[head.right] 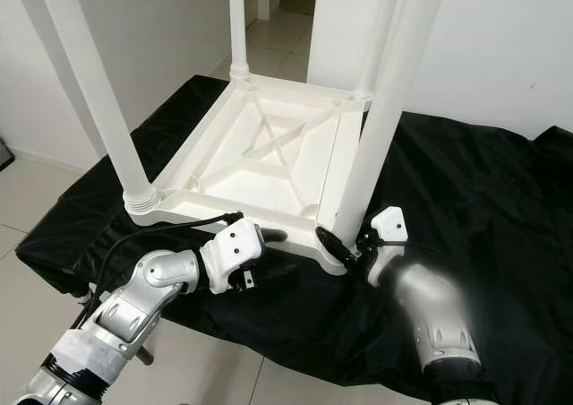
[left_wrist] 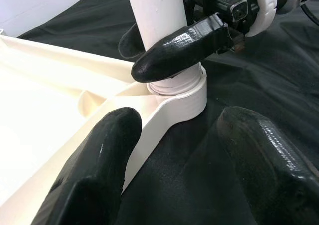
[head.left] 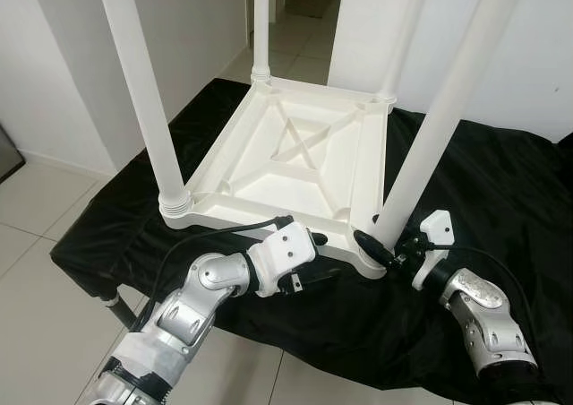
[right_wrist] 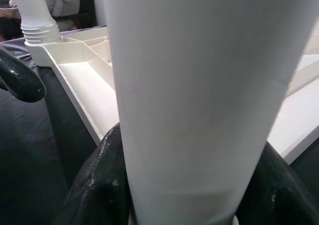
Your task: Building children table
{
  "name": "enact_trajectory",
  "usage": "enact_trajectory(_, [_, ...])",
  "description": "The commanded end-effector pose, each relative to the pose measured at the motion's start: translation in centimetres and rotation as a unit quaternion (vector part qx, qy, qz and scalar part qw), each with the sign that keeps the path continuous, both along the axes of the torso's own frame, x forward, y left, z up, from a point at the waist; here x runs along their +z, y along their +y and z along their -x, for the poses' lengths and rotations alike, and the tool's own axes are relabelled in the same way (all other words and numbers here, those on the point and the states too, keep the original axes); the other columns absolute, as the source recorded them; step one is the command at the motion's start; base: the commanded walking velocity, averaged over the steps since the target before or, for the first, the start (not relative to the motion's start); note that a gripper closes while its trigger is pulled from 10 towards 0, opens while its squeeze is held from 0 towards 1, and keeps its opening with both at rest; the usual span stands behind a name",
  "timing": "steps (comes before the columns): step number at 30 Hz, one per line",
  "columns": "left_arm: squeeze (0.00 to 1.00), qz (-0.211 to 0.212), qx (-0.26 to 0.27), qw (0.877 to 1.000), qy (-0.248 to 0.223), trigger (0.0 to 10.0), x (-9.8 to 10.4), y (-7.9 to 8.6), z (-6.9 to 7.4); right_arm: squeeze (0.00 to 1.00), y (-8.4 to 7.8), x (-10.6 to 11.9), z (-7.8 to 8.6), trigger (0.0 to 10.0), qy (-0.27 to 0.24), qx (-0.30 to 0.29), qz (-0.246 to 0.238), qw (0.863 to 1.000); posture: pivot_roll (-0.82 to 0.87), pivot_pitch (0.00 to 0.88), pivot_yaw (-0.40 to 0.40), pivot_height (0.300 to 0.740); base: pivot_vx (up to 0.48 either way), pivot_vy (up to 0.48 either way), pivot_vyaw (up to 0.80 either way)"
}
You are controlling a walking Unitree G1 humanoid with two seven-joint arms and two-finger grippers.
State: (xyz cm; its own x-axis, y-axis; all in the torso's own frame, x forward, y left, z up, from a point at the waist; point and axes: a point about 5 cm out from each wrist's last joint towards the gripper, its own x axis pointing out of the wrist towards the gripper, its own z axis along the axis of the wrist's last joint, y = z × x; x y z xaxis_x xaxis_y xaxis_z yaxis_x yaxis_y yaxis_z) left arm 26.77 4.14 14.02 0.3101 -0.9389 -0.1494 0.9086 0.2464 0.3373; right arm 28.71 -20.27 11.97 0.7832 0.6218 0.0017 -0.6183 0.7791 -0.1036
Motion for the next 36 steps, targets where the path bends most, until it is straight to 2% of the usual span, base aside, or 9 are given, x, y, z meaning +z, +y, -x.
enact_trajectory(1, [0.0,-0.007,0.012,1.0,-0.002,10.0,-0.3,0.0,0.0,0.0,-0.4,-0.2,-0.1,0.0,0.005,-0.003,0.005,1.0,0.04,0.0,-0.022,0.74,0.0,0.0,0.0])
enact_trajectory(6, [0.0,-0.012,0.013,1.0,-0.004,10.0,-0.4,0.0,0.2,0.0,-0.4,-0.4,0.0,0.0,0.01,0.003,0.009,1.0,0.04,0.0,-0.03,0.74,0.0,0.0,0.0])
enact_trajectory(7, [0.0,-0.009,0.014,1.0,-0.004,10.0,-0.4,0.0,0.3,0.0,-0.5,-0.5,0.1,4.6,0.013,0.002,0.01,1.0,0.03,0.0,-0.033,0.74,0.0,0.0,0.0])
enact_trajectory(8, [0.0,-0.009,0.014,1.0,-0.004,10.0,-0.4,0.0,0.3,0.0,-0.5,-0.5,0.1,4.6,0.013,0.002,0.01,1.0,0.03,0.0,-0.033,0.74,0.0,0.0,0.0])
enact_trajectory(9, [0.0,-0.007,0.019,1.0,-0.002,10.0,-0.4,0.0,0.3,0.0,-0.5,-0.5,0.3,10.0,0.017,0.002,0.008,1.0,0.03,0.0,-0.033,0.74,0.0,0.0,0.0])
enact_trajectory(17, [0.0,0.004,0.016,1.0,0.012,10.0,-0.6,0.0,0.7,0.0,0.0,-0.6,1.0,10.0,0.012,-0.01,-0.013,1.0,0.03,0.0,-0.038,0.74,0.0,0.0,0.0])
enact_trajectory(22, [0.0,0.011,0.018,1.0,0.013,10.0,-0.7,0.2,0.9,0.0,0.2,-0.1,1.1,10.0,-0.016,-0.073,-0.045,0.996,0.03,0.0,-0.049,0.74,0.0,0.0,0.0])
enact_trajectory(29, [0.0,0.013,0.018,1.0,0.019,10.0,-1.0,0.4,1.1,0.0,0.3,-0.4,1.6,10.0,-0.015,-0.148,-0.044,0.988,0.03,0.0,-0.056,0.74,0.0,0.0,0.0])
enact_trajectory(36, [0.0,0.011,0.018,1.0,0.019,10.0,-1.1,0.5,1.2,0.0,1.0,-0.5,1.9,10.0,-0.016,-0.188,-0.047,0.981,0.03,0.0,-0.062,0.74,0.0,0.0,0.0])
